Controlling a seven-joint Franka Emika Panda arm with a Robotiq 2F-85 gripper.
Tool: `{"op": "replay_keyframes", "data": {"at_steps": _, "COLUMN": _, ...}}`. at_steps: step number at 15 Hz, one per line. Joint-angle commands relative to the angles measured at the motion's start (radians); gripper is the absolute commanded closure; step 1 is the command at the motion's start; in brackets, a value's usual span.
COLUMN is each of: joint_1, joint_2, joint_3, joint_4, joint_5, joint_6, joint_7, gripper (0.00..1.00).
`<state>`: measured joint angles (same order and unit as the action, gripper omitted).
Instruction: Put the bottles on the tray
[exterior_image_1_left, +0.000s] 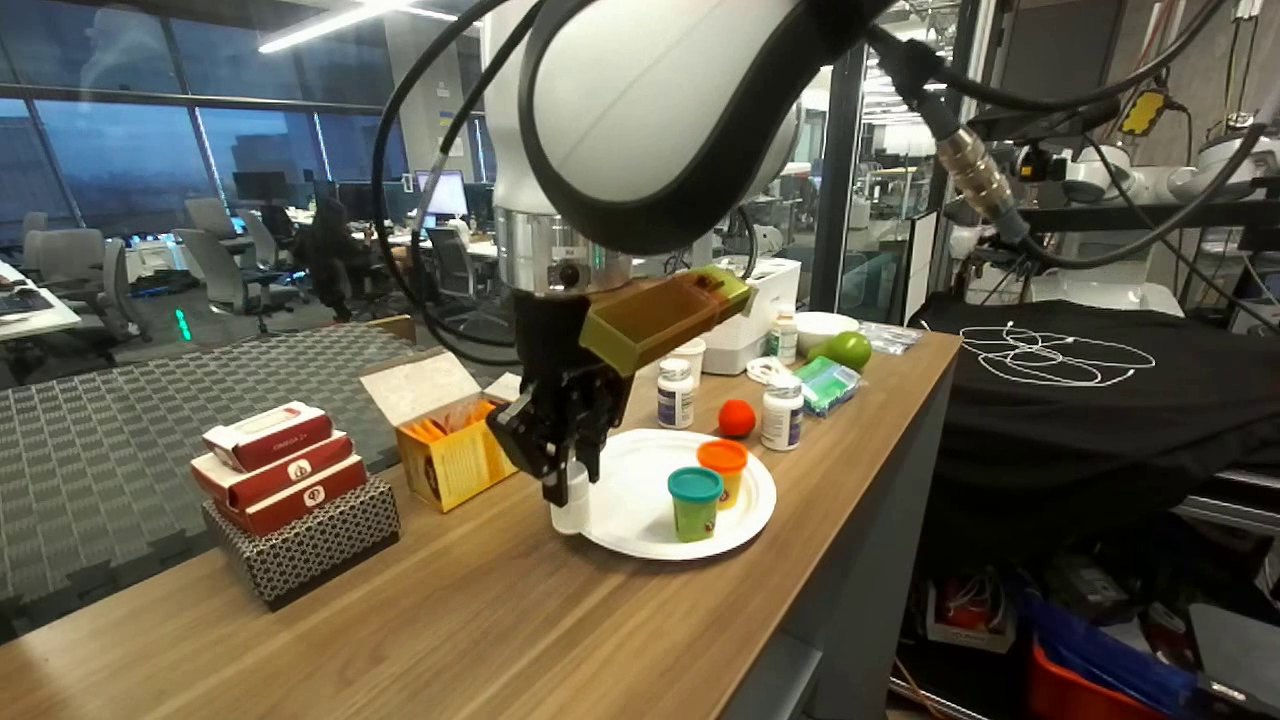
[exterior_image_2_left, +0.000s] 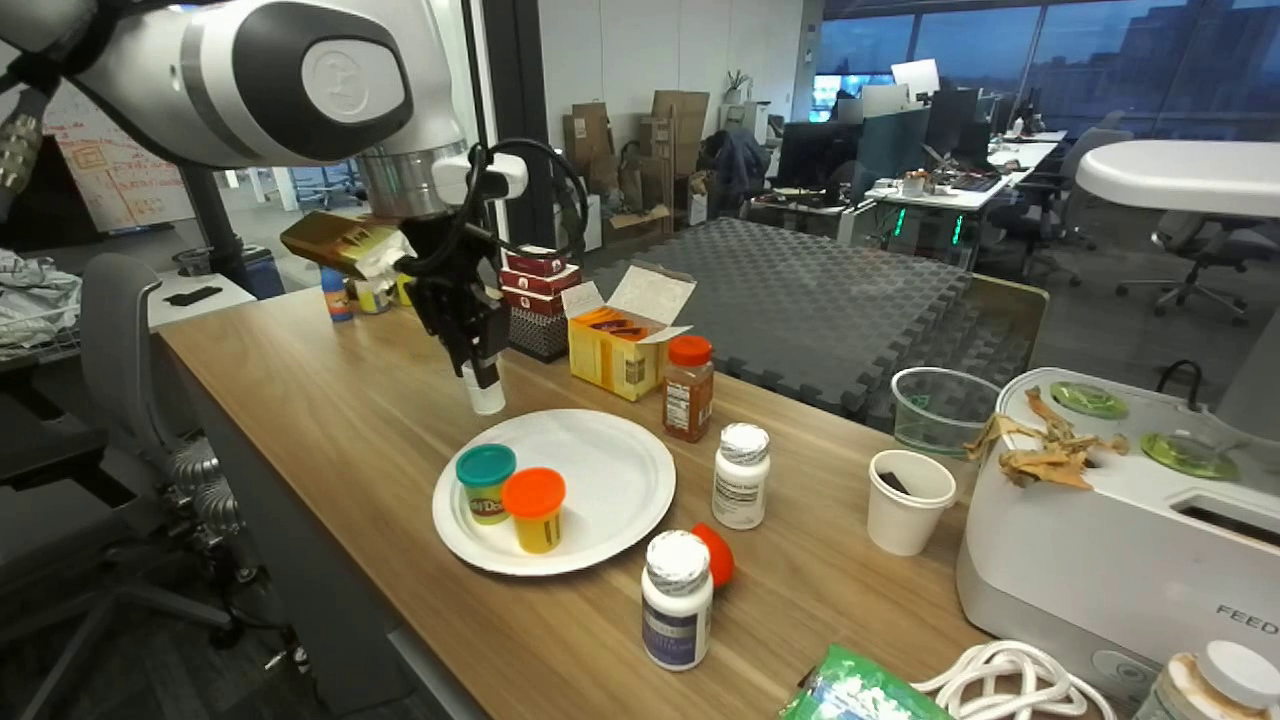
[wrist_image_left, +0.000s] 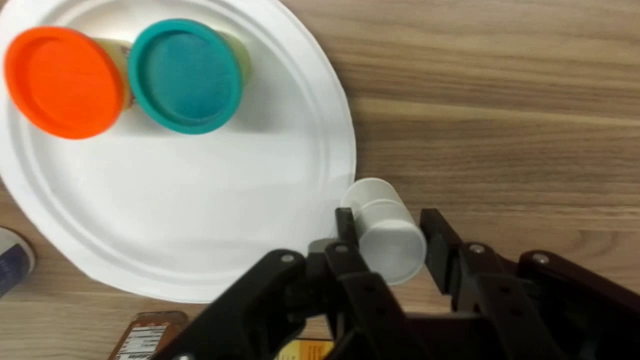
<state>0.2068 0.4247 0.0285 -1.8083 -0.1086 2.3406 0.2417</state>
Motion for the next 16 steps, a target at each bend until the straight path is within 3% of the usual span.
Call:
{"op": "replay_keyframes", "data": {"at_steps": 1, "joint_1": -0.015, "joint_2": -0.098, "joint_3": -0.015, "joint_4": -0.078, "joint_5": -0.004, "joint_6": 0.003, "joint_7": 0.043, "gripper": 0.88}}
{"op": "replay_keyframes", "data": {"at_steps": 16, "joint_1": -0.061, "joint_2": -0.099, "joint_3": -0.008, "joint_4": -0.176, "joint_5": 0.026, "joint_6": 0.017, "joint_7": 0.023, "gripper": 0.88}}
